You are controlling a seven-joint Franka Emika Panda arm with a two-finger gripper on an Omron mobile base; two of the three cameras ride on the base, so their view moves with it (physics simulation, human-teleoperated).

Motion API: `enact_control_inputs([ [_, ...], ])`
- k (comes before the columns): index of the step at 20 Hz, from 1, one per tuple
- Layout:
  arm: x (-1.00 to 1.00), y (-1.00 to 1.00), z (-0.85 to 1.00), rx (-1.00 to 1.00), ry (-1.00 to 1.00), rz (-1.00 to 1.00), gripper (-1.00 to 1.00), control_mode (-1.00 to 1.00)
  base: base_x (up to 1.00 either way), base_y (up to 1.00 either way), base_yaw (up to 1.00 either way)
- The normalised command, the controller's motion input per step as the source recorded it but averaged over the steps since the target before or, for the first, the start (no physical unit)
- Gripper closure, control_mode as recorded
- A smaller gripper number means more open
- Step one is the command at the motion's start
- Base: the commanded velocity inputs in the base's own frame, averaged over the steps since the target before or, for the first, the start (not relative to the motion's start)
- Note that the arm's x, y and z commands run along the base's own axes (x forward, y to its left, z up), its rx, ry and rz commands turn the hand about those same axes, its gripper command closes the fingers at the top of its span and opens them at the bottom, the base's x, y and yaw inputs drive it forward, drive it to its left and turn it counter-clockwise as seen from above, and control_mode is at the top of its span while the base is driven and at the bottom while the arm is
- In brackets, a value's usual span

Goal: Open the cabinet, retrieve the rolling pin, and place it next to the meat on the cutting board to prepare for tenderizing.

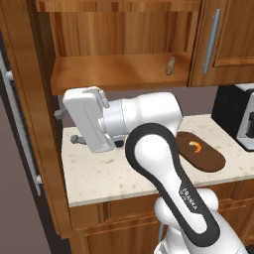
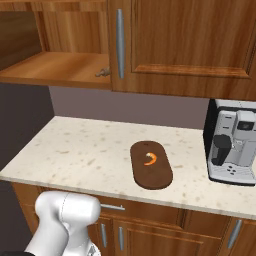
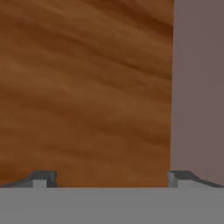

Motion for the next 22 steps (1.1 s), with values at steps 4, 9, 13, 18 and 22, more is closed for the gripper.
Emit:
enact_control_inputs([
  [4,-0.08,0.20,-0.11,0.00,0.00,0.00,-1.00,-1.00,0.00,0.00,0.00],
  [9,-0.22,-0.04,-0.01,0.00,-0.04,-0.06,-1.00,-1.00,0.00,0.00,0.00],
  [13,-0.21,-0.31,0.00,0.00,-0.04,-0.07,-1.00,-1.00,0.00,0.00,0.00],
  [18,-0.11,-0.65,0.01,0.00,-0.02,-0.07,-1.00,-1.00,0.00,0.00,0.00],
  [22,0.00,-0.85,0.10,0.00,-0.01,-0.06,-1.00,-1.00,0.00,0.00,0.00],
])
